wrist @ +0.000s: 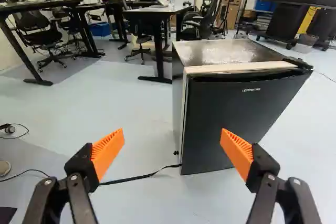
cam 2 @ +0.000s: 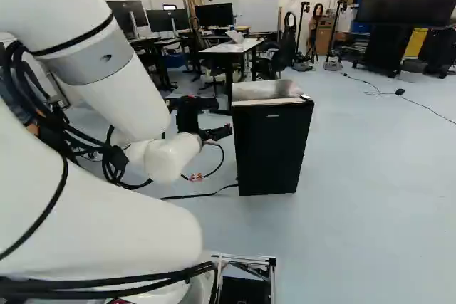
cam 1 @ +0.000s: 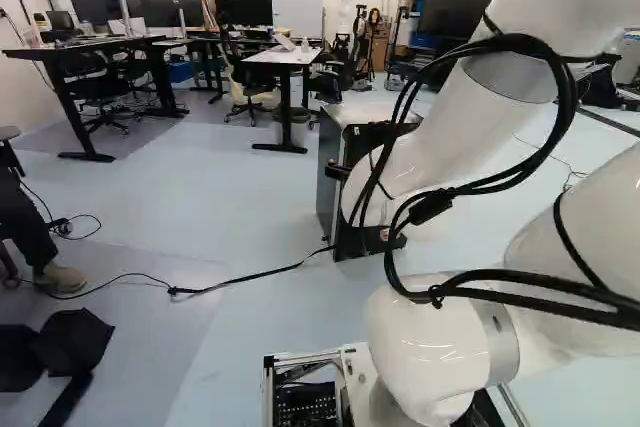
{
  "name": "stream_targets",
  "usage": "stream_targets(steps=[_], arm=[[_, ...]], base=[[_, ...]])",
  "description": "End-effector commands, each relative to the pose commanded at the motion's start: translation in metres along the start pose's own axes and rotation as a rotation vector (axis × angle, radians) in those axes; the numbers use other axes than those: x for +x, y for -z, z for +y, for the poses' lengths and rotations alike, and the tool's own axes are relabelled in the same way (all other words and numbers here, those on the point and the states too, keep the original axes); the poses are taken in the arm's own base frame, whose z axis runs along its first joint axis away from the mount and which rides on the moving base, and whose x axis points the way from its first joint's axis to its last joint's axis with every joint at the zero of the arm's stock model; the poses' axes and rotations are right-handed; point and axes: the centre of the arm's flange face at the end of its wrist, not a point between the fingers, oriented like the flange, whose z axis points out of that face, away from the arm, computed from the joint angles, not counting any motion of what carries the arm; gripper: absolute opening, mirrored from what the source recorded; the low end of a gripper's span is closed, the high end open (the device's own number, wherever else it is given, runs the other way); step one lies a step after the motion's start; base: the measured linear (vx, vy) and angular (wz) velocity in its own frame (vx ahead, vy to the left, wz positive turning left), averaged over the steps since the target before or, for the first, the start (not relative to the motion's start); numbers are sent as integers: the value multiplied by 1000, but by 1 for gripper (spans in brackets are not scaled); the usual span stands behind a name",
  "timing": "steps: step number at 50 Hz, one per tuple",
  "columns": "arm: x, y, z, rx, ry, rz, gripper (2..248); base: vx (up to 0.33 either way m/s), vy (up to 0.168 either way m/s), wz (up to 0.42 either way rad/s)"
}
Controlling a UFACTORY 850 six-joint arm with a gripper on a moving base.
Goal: Open the fridge door
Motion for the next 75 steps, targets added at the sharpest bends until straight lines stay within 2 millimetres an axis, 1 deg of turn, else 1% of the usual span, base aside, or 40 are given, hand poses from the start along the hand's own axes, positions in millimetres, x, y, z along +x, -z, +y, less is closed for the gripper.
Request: stream_targets(steps=[17,35,75], arm=[[7,-13,-3,10,3,-6,247],[16,-32,-11,31,10,-13,247],[36,-82,-46,41,-32,-23,247]], base=[[0,0,0],[0,0,0],[0,0,0]])
